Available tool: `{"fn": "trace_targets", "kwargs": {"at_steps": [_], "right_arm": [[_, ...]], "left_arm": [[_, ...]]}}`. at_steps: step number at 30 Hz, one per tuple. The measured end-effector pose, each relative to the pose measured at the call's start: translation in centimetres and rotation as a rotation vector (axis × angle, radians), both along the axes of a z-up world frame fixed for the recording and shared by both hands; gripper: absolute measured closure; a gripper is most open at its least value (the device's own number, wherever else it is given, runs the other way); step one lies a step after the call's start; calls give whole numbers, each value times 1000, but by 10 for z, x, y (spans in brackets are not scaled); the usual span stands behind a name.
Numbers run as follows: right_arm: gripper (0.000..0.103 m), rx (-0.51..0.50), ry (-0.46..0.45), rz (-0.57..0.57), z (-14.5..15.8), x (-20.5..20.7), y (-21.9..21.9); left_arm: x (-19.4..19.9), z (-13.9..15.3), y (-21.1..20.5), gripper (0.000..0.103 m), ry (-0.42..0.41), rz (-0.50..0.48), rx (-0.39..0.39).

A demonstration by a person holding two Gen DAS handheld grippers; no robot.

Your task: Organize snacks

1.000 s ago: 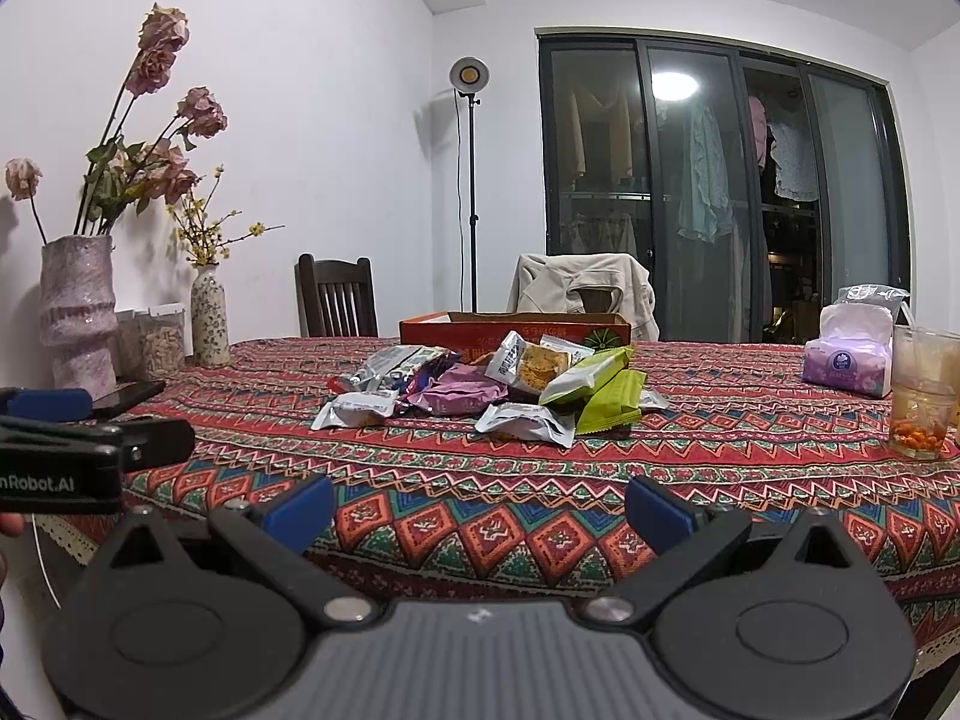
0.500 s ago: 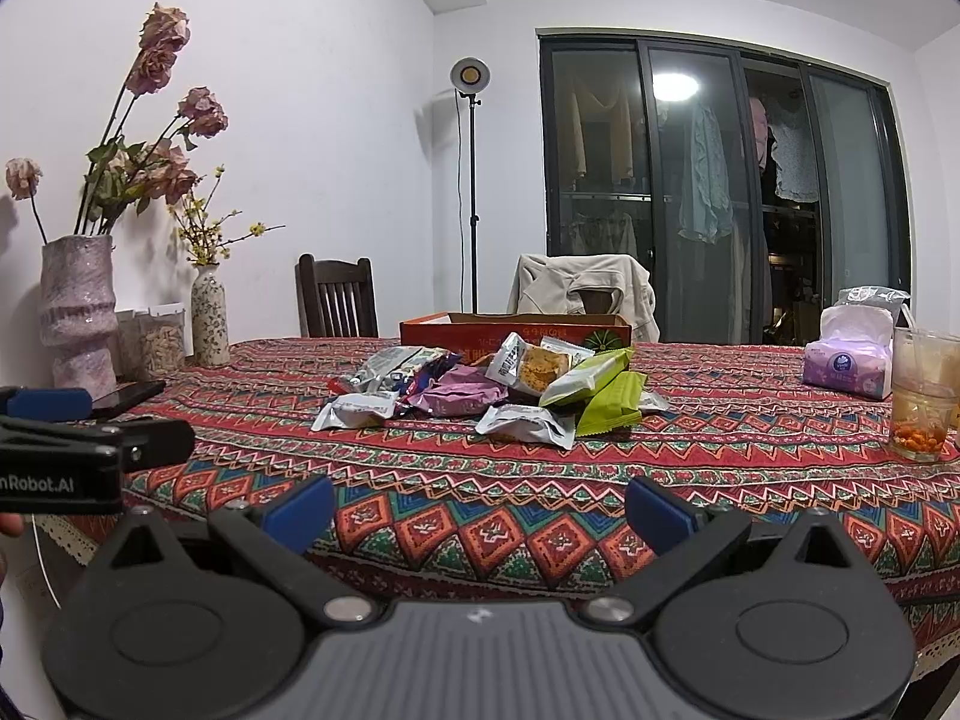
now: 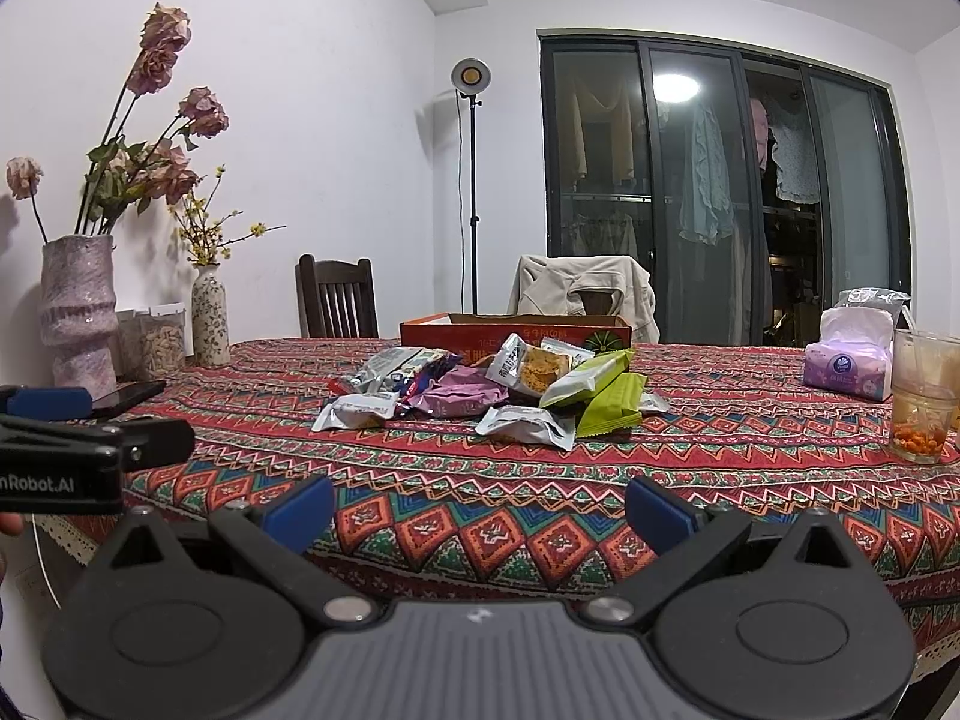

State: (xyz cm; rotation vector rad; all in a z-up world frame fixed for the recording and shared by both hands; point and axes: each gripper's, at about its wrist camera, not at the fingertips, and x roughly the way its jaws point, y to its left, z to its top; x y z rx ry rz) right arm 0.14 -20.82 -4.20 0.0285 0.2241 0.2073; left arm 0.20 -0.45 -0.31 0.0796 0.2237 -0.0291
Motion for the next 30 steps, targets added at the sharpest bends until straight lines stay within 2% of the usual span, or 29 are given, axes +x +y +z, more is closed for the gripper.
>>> {"fn": "trace_targets", "kwargs": {"at_steps": [19, 21, 24, 30], "right_arm": [[0, -25, -8, -15, 1, 3, 0], [0, -52, -27, -18, 4, 8, -1], [0, -73, -32, -19, 8, 28, -6], [0, -57, 35, -30, 14, 82, -22]], "left_arm": [[8, 1, 3, 0, -19, 13, 15], [21, 3, 4, 0, -20, 22, 33], [49, 6, 8, 0, 16, 12, 15], [107, 8, 14, 0, 105, 33, -37]]}}
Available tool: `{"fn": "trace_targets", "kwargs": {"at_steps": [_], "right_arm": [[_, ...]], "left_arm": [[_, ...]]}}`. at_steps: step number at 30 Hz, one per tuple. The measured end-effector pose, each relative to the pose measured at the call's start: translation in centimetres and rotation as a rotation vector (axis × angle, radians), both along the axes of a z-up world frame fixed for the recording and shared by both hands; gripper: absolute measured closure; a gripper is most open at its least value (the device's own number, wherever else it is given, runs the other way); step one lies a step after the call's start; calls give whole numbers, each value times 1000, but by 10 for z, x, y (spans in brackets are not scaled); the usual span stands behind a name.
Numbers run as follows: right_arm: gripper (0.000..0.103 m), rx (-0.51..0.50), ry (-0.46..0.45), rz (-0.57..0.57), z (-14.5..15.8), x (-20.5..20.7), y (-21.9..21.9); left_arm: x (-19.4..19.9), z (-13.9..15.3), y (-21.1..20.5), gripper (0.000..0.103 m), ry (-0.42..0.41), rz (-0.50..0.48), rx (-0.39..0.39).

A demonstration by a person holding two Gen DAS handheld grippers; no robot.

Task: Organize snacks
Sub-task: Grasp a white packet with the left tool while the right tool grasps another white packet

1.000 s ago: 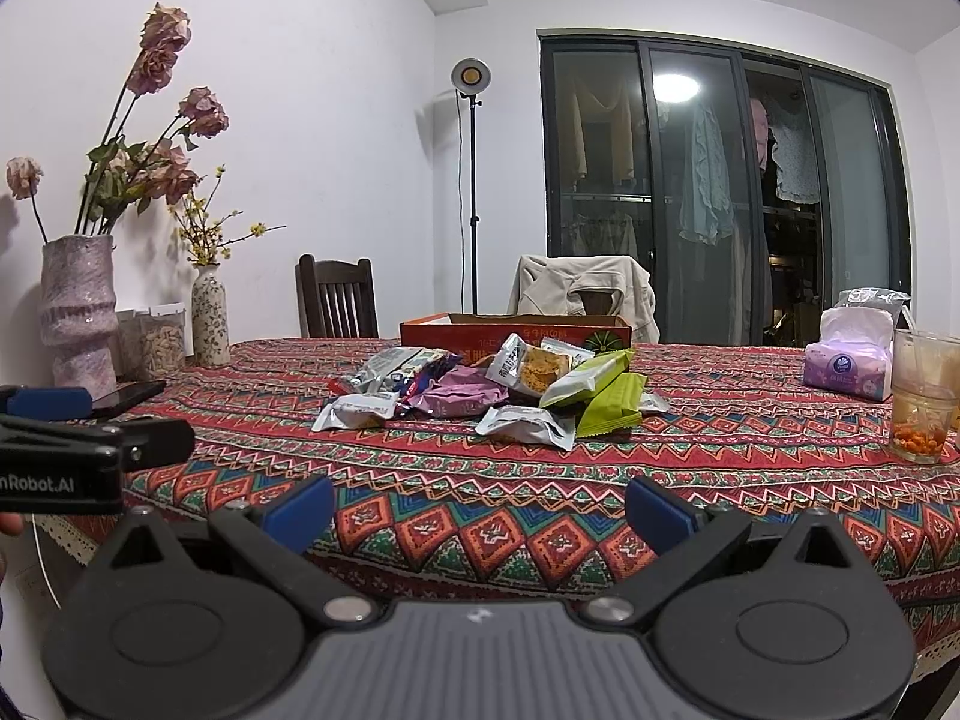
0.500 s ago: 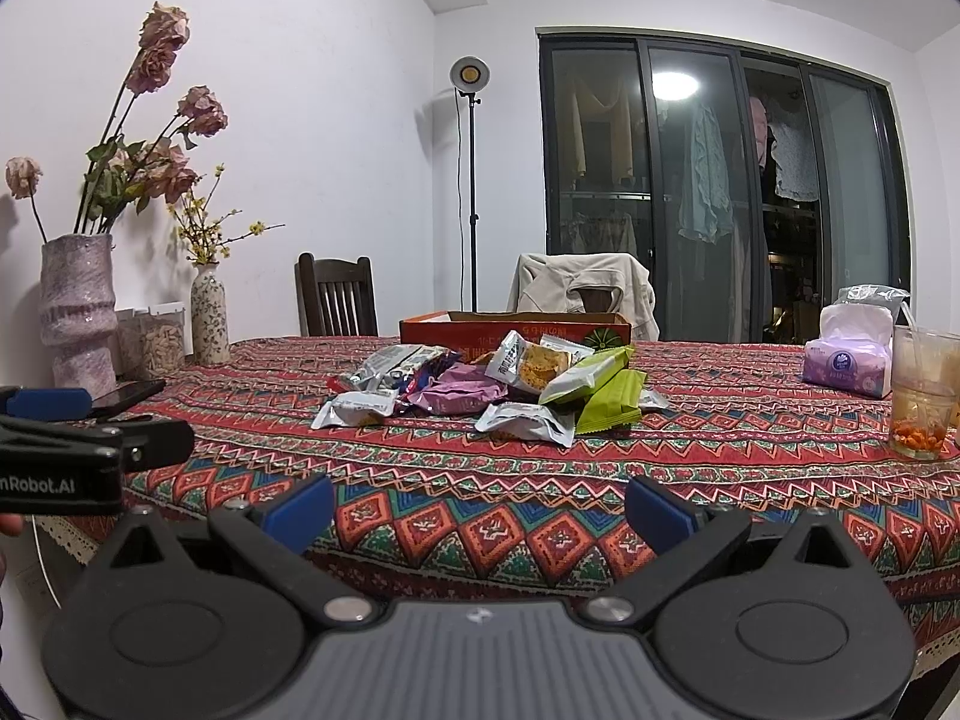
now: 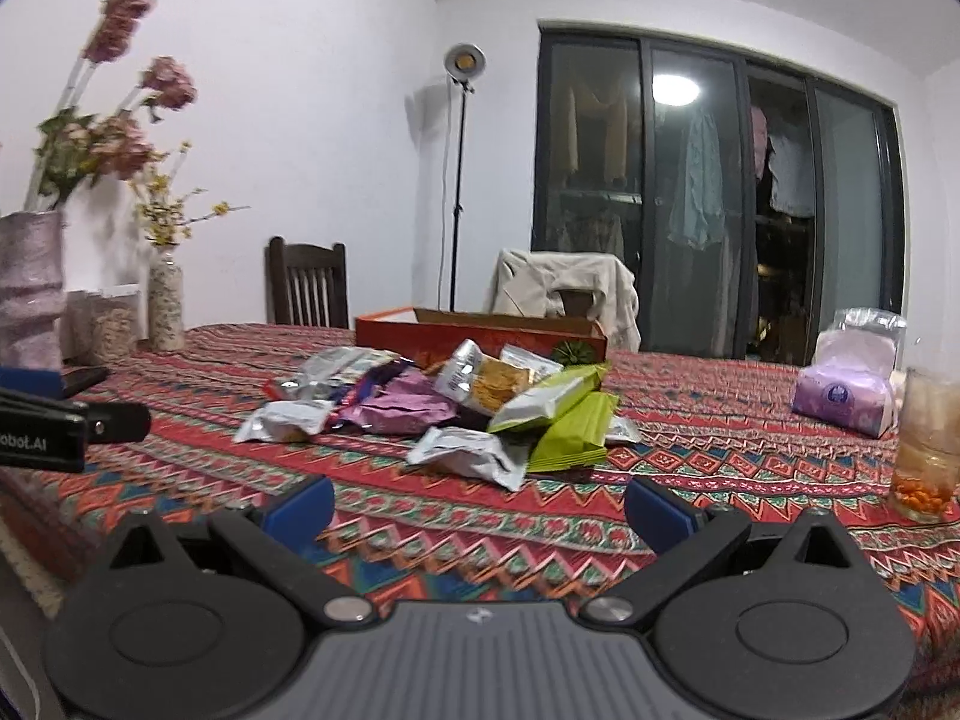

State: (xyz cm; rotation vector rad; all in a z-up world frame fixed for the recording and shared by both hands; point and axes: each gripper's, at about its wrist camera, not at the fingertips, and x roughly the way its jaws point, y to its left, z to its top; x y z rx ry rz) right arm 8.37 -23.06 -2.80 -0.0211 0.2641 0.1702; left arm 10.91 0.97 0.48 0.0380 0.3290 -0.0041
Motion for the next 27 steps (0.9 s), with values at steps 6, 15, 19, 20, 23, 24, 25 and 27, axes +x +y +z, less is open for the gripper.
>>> {"fn": "trace_targets", "kwargs": {"at_steps": [6, 15, 19, 20, 23, 24, 25, 27], "right_arm": [[1, 30, 65, 41, 7, 43, -9], [9, -42, 216, 143, 9, 110, 10], [9, -20, 277, 154, 10, 141, 13], [9, -6, 300, 150, 9, 149, 13], [10, 59, 367, 142, 5, 169, 10], [11, 78, 384, 146, 2, 174, 9], [13, 92, 399, 145, 0, 180, 9], [25, 88, 412, 144, -3, 190, 11]], "left_arm": [[50, -1, -4, 0, 72, -23, -19], [118, -4, -12, 0, 150, -75, 7], [147, -10, -9, 0, 228, -57, -19], [153, -11, -8, 0, 249, -49, -33], [170, -14, -3, 0, 309, -31, -91], [175, -16, -1, 0, 330, -27, -116], [179, -17, 0, 1, 343, -30, -134], [180, -19, 1, 13, 340, -17, -151]]}}
